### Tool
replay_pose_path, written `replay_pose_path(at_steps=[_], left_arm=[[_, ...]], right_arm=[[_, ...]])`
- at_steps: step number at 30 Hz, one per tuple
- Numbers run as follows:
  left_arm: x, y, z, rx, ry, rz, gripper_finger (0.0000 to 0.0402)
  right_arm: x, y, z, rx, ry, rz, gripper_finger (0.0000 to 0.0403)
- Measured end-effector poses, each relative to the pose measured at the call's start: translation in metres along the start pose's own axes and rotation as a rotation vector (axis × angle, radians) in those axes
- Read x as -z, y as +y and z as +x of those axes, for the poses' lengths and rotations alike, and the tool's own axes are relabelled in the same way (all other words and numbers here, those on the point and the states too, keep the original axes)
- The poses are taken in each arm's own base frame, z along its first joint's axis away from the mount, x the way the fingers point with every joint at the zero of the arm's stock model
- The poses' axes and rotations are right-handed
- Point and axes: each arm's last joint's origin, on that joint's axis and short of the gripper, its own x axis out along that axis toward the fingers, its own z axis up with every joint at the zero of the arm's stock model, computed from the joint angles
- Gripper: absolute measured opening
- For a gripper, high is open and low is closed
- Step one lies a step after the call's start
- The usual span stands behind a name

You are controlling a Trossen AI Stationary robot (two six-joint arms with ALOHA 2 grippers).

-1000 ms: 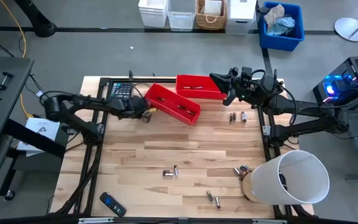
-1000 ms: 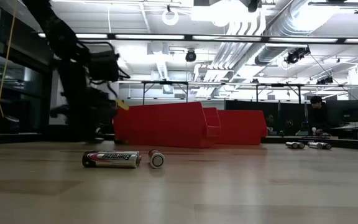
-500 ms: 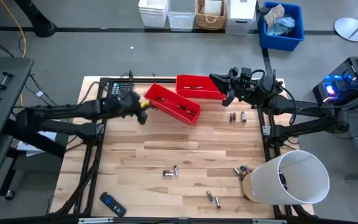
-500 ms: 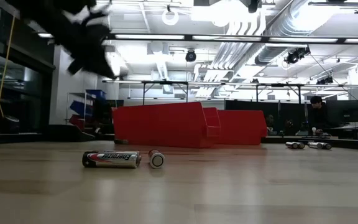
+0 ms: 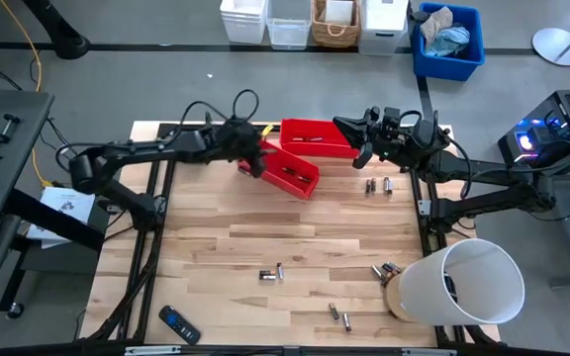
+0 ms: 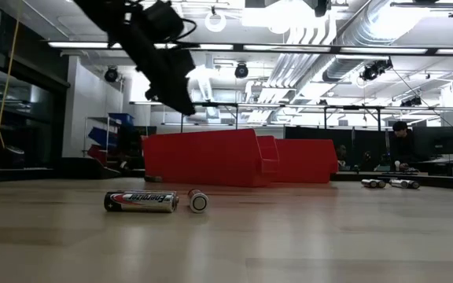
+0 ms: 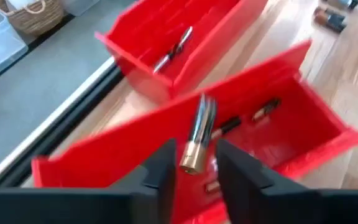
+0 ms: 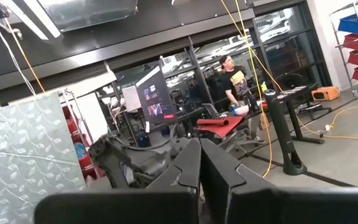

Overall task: Sort batteries
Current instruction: Put the black battery into the bottom red bin

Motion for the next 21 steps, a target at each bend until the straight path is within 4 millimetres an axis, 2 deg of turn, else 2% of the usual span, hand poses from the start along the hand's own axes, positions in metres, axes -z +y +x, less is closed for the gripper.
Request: replay_pose_path(at_steps=[4,8,10,14,18,19,21], left_arm=[[-0.009,-0.001,-0.006,0.027,0.102,0.026,0.0165],[-0.003,-0.002,-0.033,0.067,0.079,0.037,0.0191],[0.014,-0.002,-0.046,0.084,0.048,0.043,0.0194],[0.066,-0.001,-0.061,0.112,0.017,-0.028,0.0193],[0.124,0.0,-0.049,0.106,0.14,-0.066,0.0185],[0.131,0.001,-0.045,0.106,0.146,-0.071,0.0182],[0.131,0.001,-0.037,0.112,0.083,-0.085,0.0173]], right_arm=[[0.0,0.0,0.0,0.0,0.0,0.0,0.0],[0.0,0.0,0.0,0.001,0.003,-0.005,0.0],[0.001,0.0,0.0,0.005,0.013,-0.009,0.0],[0.004,-0.001,0.0,0.013,0.038,-0.012,0.0],[0.006,-0.002,0.0,0.02,0.059,-0.015,0.0],[0.006,-0.002,0.0,0.021,0.058,-0.015,0.0],[0.006,-0.002,0.0,0.038,0.053,-0.015,0.0]])
